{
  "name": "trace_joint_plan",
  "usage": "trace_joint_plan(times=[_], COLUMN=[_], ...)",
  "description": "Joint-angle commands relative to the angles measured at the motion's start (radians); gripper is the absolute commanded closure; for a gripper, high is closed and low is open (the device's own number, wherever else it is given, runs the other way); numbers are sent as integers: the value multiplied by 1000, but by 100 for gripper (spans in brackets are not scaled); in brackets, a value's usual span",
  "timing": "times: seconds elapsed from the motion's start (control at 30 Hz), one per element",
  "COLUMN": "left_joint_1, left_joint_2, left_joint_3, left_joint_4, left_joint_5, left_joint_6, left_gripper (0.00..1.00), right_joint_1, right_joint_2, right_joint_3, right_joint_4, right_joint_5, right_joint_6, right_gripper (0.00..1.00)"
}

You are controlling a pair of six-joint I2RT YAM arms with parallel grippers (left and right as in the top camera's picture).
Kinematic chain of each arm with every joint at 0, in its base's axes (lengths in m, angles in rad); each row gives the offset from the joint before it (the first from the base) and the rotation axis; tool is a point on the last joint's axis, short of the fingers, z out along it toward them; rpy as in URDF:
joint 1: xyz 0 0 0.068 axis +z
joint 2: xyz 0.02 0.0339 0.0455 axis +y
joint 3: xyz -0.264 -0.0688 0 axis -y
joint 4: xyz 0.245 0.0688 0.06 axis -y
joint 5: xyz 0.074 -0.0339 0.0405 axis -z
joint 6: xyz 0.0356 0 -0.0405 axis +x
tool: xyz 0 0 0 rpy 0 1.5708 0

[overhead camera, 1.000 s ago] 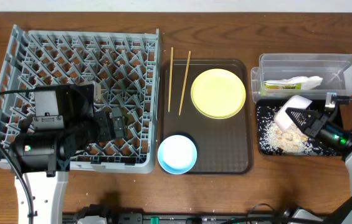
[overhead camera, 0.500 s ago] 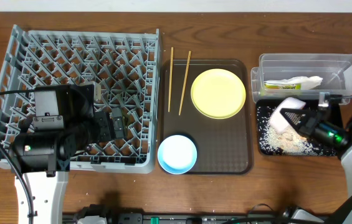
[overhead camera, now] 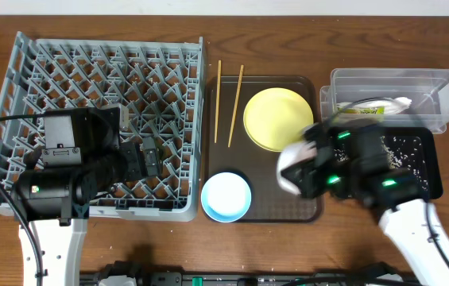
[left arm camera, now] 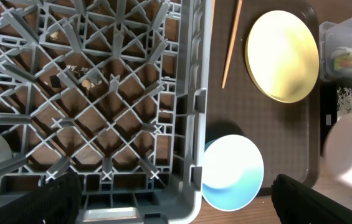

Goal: Sort waste into correct bins and load items into the dishwasher
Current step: 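Set the emptied white bowl back on the brown tray with the right gripper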

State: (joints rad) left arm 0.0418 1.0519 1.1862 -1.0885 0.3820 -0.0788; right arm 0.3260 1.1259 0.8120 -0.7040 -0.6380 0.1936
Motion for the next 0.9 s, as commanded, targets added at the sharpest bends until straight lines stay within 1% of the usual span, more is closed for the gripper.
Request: trace_joint_plan(times=[0.0,0.1,0.17,0.27,0.33,0.37,0.43,0.5,0.53,0.57,0.63,0.67,0.7,0.77,0.87], left_joint_1=[-5,-5,-5,-5,-5,-5,-5,-5,-6,-10,-26,-40,-59,-113,-206], left_joint_2=[-1,-1,-1,-1,-1,-1,-1,0,1,5,24,40,60,112,206], left_joint_3=[22,22,22,22,23,23,23,23,24,29,50,66,85,128,190], left_joint_4=[3,3,3,10,16,20,27,38,45,50,55,54,50,43,44], left_joint_5=[-10,-10,-10,-10,-10,-10,-10,-10,-11,-10,-11,-16,-28,-72,-116], left_joint_6=[-5,-5,-8,-8,-9,-9,-9,-13,-18,-28,-39,-39,-40,-58,-57], left_gripper=[1,1,1,1,2,2,6,7,7,7,8,9,10,10,10], right_joint_1=[192,308,350,377,377,377,376,369,363,354,323,303,278,216,118], right_joint_2=[37,101,151,226,250,252,244,232,225,219,207,203,201,201,201], right_joint_3=[10,9,9,10,14,18,36,75,103,135,213,251,288,364,439], right_joint_4=[-33,-50,-43,-13,-6,-7,-13,-24,-35,-48,-80,-96,-108,-129,-148], right_joint_5=[421,560,595,613,575,560,558,559,559,559,559,559,559,559,558], right_joint_6=[78,125,132,131,119,105,79,58,52,52,52,53,55,77,137], right_gripper=[99,99,99,99,99,93,75,58,50,45,40,40,43,47,48])
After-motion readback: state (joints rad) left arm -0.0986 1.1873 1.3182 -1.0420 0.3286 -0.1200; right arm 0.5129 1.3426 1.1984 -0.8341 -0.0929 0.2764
